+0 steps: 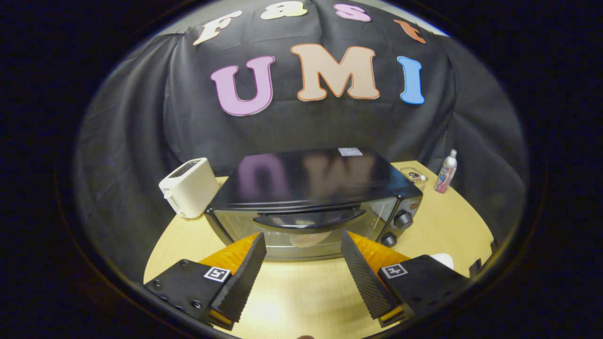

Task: Open the toaster oven, put the food inside, and close the toaster oven door.

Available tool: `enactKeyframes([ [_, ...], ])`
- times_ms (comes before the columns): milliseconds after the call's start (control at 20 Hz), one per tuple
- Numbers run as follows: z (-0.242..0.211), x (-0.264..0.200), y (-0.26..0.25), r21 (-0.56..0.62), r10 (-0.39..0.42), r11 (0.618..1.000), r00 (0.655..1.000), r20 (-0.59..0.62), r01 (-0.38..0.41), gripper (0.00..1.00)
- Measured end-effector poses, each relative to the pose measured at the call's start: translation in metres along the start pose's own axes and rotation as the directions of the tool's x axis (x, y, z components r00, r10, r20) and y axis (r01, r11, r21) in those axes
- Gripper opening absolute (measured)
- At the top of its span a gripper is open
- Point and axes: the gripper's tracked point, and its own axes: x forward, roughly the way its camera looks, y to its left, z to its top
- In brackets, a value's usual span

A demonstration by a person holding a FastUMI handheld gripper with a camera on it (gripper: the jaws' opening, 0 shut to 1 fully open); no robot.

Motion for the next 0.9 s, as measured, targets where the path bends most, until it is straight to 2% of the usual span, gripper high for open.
enactKeyframes([
  [200,0.060,-0.030,0.003,-0.011,0.044,0.999,0.993,0.114,-0.043,1.00],
  [450,0.158,-0.076,0.007,-0.030,0.099,0.995,0.956,0.275,-0.094,1.00],
  [750,0.263,-0.124,-0.003,-0.069,0.061,0.997,0.915,0.399,-0.036,1.00],
  [900,0.297,-0.140,0.006,-0.050,0.075,0.997,0.900,0.430,-0.060,1.00],
])
